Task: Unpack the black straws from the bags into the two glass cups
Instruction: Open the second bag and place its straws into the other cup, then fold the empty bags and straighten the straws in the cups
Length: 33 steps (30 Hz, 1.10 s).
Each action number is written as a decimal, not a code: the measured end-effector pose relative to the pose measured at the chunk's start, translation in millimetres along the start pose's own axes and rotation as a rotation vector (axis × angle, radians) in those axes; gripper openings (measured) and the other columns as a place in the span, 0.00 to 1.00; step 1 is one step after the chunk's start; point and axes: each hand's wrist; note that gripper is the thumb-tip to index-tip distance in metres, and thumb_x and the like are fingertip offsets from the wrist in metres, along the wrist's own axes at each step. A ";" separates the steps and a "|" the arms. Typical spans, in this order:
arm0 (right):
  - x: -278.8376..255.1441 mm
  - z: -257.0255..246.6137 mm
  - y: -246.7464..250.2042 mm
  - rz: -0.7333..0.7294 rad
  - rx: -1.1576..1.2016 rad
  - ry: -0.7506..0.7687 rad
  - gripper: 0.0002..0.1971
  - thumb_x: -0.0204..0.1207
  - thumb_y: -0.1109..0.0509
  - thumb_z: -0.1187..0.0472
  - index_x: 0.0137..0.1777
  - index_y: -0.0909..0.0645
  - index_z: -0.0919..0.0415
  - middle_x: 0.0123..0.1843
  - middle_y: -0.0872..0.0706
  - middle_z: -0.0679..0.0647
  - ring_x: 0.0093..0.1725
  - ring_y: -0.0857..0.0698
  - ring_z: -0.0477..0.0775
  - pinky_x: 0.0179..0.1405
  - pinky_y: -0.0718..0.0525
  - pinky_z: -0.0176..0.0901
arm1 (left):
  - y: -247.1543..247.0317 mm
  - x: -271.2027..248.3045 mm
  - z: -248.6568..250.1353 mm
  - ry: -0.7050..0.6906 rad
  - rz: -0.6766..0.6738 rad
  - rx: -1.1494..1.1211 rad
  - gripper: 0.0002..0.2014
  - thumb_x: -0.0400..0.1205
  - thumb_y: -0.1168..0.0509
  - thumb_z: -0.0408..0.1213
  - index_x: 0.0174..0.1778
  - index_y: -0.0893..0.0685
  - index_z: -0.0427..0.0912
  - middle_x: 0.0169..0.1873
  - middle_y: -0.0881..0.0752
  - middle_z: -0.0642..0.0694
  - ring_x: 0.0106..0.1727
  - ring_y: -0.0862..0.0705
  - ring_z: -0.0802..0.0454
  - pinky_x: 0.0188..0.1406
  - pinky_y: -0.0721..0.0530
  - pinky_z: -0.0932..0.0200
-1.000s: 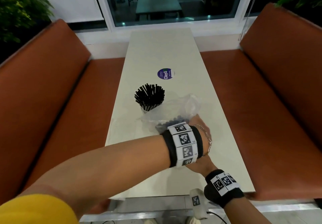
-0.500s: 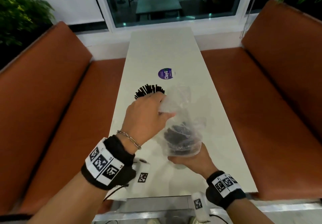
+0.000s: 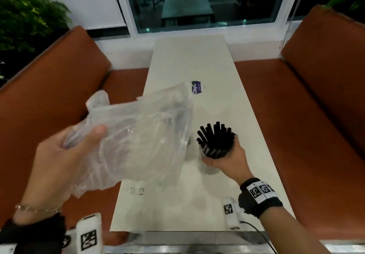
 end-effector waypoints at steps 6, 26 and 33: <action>59.6 -39.4 -12.0 0.055 -0.016 0.005 0.45 0.59 0.05 0.62 0.74 0.27 0.54 0.54 0.13 0.40 0.52 0.12 0.44 0.48 0.18 0.27 | -9.4 -41.5 -62.6 0.309 0.121 -0.061 0.02 0.80 0.23 0.44 0.45 0.09 0.54 0.33 0.04 0.62 0.34 0.06 0.58 0.32 0.13 0.58; -66.6 -60.8 -0.1 -0.772 0.267 -0.447 0.55 0.52 0.11 0.28 0.80 0.23 0.51 0.70 0.11 0.64 0.70 0.10 0.59 0.71 0.14 0.63 | -55.7 -56.5 -166.8 0.480 0.042 -0.449 0.37 0.51 0.09 0.61 0.58 0.06 0.58 0.59 0.04 0.50 0.58 0.04 0.47 0.59 0.07 0.46; -71.0 -71.6 -29.9 -0.425 0.259 -0.346 0.12 0.86 0.27 0.56 0.61 0.12 0.63 0.45 0.11 0.55 0.40 0.11 0.54 0.44 0.12 0.47 | -64.0 -52.0 -153.9 0.540 -0.161 -0.562 0.15 0.91 0.40 0.50 0.59 0.08 0.53 0.50 0.04 0.59 0.56 0.07 0.60 0.56 0.13 0.55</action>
Point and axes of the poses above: each hand's wrist, its own x-axis towards the middle knuckle, its own y-axis out of the back of the hand, z = x × y
